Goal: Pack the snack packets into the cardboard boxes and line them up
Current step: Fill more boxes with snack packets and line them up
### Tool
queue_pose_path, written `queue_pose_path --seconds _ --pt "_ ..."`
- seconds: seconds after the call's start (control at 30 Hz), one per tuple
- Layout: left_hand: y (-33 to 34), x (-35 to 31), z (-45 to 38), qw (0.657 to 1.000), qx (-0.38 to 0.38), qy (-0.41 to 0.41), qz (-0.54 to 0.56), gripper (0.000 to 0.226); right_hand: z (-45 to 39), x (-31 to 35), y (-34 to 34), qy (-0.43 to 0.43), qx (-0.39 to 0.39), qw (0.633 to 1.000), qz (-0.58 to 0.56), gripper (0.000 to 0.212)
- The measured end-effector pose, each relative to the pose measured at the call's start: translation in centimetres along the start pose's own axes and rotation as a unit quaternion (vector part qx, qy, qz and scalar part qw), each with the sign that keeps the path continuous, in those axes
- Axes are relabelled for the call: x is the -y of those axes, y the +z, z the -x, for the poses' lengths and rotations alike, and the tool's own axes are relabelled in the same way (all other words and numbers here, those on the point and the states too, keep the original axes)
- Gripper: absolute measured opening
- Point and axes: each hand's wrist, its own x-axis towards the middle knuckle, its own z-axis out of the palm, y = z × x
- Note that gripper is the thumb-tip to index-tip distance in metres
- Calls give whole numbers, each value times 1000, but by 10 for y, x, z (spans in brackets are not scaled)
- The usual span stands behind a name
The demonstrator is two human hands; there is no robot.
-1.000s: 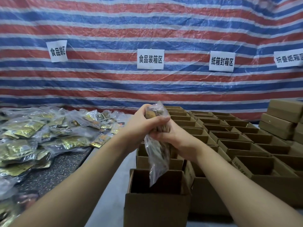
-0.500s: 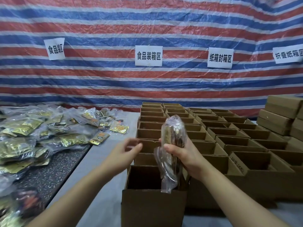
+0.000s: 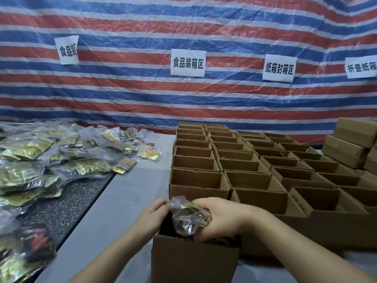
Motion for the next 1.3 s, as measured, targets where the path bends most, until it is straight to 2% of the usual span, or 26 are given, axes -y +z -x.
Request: queue_pose_path --seconds 0.13,0.2,0.27,0.37,0.43,0.53,0.63,0.73,0.77,0.9,1.07,1.17,1.3 --pt "-1 2 2 1000 3 14 -4 26 -8 1 -6 77 99 992 -2 35" --pt "1 4 2 1000 -2 19 -10 26 -15 2 -7 99 158 982 8 25" --pt "4 5 1 1000 -1 21 -15 26 -29 3 1 124 206 968 75 18" --pt "9 10 2 999 -9 32 -36 26 -55 -2 36 168 254 934 185 36" --pt "11 12 3 998 -14 41 -51 26 -66 -10 62 193 226 934 199 42" --pt "10 11 4 997 -17 44 -67 27 -65 -12 69 179 184 948 190 43" --pt "8 10 2 997 -6 45 -59 26 -58 -6 53 193 204 945 169 44" --pt "10 11 2 998 -2 47 -52 25 -44 4 27 193 228 940 167 62" --pt "10 11 2 998 -1 45 -52 26 -40 5 17 190 223 941 168 62" --pt "12 11 1 998 -4 39 -47 27 -31 4 5 163 210 948 176 37" --pt "12 11 3 998 -13 45 -48 29 -42 -6 47 235 264 923 152 39" --pt "11 12 4 998 -9 47 -50 28 -46 -4 44 245 284 918 131 38" --pt "13 9 1 998 -11 45 -52 25 -51 6 28 201 199 951 124 42"
